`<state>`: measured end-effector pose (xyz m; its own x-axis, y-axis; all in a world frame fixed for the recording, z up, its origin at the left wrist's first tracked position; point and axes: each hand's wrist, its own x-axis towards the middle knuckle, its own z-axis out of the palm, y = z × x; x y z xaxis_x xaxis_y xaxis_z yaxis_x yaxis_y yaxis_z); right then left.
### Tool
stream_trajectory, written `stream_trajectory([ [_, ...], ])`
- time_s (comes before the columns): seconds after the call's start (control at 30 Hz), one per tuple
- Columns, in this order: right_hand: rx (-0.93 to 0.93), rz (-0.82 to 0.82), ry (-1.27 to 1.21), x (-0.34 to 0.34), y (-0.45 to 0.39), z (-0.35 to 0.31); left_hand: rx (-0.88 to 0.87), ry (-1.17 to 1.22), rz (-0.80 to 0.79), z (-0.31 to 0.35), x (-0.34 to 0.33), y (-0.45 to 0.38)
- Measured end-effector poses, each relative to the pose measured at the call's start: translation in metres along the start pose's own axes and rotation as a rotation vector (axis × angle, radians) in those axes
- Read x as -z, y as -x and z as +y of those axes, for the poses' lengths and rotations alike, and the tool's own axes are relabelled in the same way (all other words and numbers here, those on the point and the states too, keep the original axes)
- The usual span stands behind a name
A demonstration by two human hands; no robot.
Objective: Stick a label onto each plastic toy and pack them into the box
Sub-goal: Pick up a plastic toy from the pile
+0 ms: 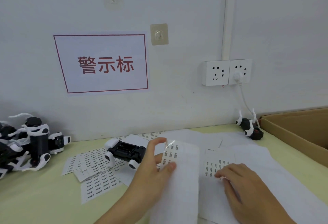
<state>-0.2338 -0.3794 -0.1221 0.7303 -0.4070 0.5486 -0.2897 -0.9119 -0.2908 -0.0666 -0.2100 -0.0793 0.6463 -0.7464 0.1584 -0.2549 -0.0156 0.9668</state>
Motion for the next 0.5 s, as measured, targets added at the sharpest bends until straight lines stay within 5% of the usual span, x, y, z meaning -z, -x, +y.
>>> stream_trajectory([
  [0.13,-0.039,0.178,-0.282,0.009,0.002,-0.015,0.014,0.176,0.072,0.003,-0.03,-0.001],
  [0.27,-0.381,-0.02,-0.798,0.015,0.004,-0.022,0.051,0.203,0.032,-0.005,-0.072,-0.008],
  [0.5,-0.692,-0.039,-0.939,0.02,-0.003,-0.016,-0.073,0.14,-0.058,-0.024,-0.092,-0.008],
])
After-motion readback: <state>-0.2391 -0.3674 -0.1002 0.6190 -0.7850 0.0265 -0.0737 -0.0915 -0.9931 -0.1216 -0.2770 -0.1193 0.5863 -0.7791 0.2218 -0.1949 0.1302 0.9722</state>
